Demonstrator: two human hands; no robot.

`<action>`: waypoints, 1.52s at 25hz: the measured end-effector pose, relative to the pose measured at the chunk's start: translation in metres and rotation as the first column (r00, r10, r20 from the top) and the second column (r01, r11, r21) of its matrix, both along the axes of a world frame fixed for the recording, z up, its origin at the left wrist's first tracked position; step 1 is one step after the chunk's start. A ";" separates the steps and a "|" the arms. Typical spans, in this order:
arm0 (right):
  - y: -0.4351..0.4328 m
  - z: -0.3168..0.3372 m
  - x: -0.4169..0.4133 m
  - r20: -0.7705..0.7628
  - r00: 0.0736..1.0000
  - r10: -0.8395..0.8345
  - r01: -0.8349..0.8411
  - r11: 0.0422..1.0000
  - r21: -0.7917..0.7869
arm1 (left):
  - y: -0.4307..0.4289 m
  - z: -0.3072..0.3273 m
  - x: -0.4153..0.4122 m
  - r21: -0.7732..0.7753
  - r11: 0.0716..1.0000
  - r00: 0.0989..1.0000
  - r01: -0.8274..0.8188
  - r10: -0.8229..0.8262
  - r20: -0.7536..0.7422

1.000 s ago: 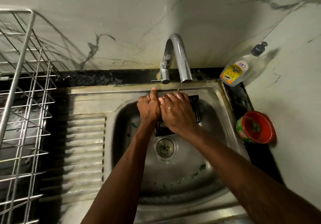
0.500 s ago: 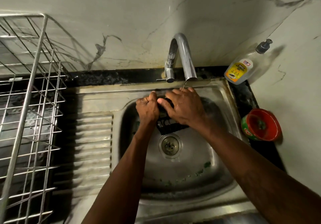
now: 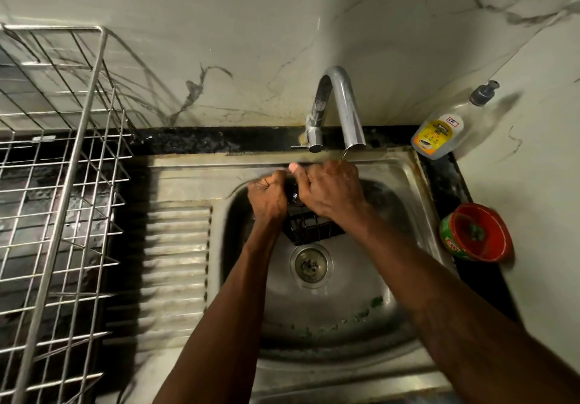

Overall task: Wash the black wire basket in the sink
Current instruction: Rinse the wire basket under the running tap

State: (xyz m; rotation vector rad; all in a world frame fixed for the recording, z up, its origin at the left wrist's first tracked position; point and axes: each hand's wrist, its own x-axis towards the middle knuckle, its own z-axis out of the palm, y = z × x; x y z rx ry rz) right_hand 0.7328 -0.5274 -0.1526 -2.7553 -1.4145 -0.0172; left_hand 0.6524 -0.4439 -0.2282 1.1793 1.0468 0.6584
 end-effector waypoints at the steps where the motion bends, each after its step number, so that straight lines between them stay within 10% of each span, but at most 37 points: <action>1: 0.006 0.000 0.002 -0.017 0.992 -0.127 0.126 0.992 -0.015 | -0.004 0.000 0.004 0.002 0.999 0.999 0.032 -0.032 -0.011; 10: -0.031 -0.010 0.023 -0.318 0.946 0.061 0.090 0.893 0.442 | 0.001 -0.006 -0.013 -0.160 0.987 0.995 0.028 -0.013 0.094; 17: 0.004 -0.021 0.017 0.019 0.994 -0.104 0.098 0.976 0.194 | -0.008 0.008 -0.008 0.491 0.797 0.934 0.351 -0.259 -0.248; 24: -0.037 -0.054 0.016 -0.514 0.858 0.002 0.182 0.934 0.307 | -0.025 0.001 0.000 -0.074 0.984 0.951 -0.161 0.135 -0.277; 28: -0.051 -0.068 0.046 -0.438 0.807 -0.396 0.488 0.865 0.118 | -0.026 0.004 0.004 -0.037 0.993 0.959 -0.115 0.101 -0.264; 35: -0.004 -0.063 -0.003 -0.372 0.928 0.030 0.071 0.965 0.254 | 0.009 -0.016 -0.008 -0.100 0.981 0.938 -0.168 0.128 -0.323; 38: -0.026 -0.077 0.030 -0.501 0.852 -0.153 0.293 0.932 0.215 | 0.009 -0.013 -0.013 -0.071 0.983 0.942 -0.168 0.139 -0.305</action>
